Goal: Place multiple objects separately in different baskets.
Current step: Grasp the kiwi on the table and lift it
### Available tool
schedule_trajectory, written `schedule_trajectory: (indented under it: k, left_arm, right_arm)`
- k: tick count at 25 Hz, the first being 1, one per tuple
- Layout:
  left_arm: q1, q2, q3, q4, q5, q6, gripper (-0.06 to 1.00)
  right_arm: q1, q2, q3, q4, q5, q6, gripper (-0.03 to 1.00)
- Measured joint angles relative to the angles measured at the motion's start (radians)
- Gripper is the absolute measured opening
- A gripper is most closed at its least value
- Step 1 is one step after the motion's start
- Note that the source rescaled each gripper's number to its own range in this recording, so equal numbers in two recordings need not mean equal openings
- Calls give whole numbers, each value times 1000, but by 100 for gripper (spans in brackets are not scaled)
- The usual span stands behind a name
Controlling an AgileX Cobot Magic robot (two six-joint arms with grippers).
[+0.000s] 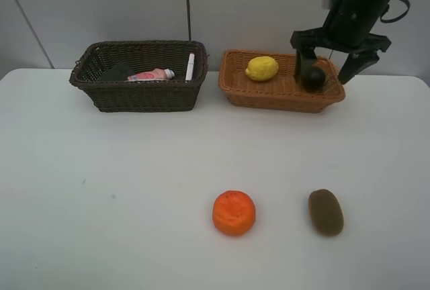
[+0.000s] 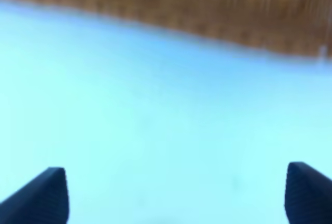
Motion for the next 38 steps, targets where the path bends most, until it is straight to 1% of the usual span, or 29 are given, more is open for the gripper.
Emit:
schedule_trajectory:
  k: [5, 7, 11, 15, 17, 20, 25, 38]
  left_arm:
    - [0, 0, 0, 0, 0, 0, 100]
    - [0, 0, 0, 0, 0, 0, 100]
    - [0, 0, 0, 0, 0, 0, 100]
    - [0, 0, 0, 0, 0, 0, 100]
    - [0, 0, 0, 0, 0, 0, 100]
    - [0, 0, 0, 0, 0, 0, 100]
    - [0, 0, 0, 0, 0, 0, 100]
    - [0, 0, 0, 0, 0, 0, 100]
  right_arm:
    - [0, -229, 354, 30, 5, 3, 96]
    - [0, -295, 488, 63, -18, 4, 96]
    - [0, -373, 680, 153, -135, -22, 96]
    - [0, -372, 804, 229, -237, -72, 96]
    - [0, -372, 833, 249, -272, -93, 96]
    - [0, -372, 844, 267, -299, -126, 96]
    - [0, -366, 845, 268, -339, -151, 96]
    - [0, -170, 844, 252, -455, -177, 96]
